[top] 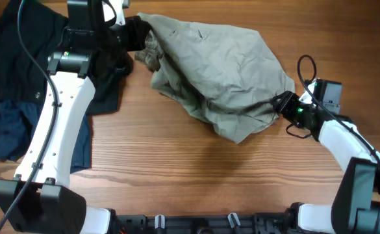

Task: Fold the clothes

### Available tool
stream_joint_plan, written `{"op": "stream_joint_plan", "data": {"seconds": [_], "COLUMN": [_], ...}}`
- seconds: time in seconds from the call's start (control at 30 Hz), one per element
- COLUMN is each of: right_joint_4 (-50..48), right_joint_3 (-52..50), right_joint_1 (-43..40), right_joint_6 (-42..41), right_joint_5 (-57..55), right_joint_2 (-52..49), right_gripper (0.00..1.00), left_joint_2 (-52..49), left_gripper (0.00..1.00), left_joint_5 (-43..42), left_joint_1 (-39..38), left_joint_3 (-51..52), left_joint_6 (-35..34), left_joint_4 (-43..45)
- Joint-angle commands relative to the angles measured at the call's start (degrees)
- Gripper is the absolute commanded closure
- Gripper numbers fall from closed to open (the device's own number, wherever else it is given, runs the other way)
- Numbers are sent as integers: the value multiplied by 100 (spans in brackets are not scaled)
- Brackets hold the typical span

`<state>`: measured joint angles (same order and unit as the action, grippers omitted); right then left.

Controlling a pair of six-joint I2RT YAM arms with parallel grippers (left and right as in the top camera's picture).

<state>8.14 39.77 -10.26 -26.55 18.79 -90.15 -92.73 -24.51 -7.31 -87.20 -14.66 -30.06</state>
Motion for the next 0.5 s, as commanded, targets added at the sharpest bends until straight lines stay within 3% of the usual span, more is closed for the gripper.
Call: {"op": "stream_joint_plan", "data": {"seconds": [0.0,0.13,0.3,0.37,0.47], "right_joint_4": [-87,-177,-170,640,2688], "right_joint_3": [-7,-4,216,994,2951], "right_joint_1": [35,35,35,35,35], "right_joint_6": [-59,-44,435,813,1644], "right_joint_5": [-120,-118,348,859,977], "right_joint_2": [-356,-378,-352,-205,-48], "right_gripper": [67,94,96,96,96], "left_joint_2": [177,177,177,177,258], "left_gripper": [96,96,96,96,96], "left_joint_5": [203,208,240,442,514], "left_joint_1": [42,42,42,42,44], "left_joint_3": [-175,-175,-175,-175,-240], "left_joint_6": [-81,-81,-81,-81,-79], "left_joint_4": [-74,-109,-210,-155,-79]}}
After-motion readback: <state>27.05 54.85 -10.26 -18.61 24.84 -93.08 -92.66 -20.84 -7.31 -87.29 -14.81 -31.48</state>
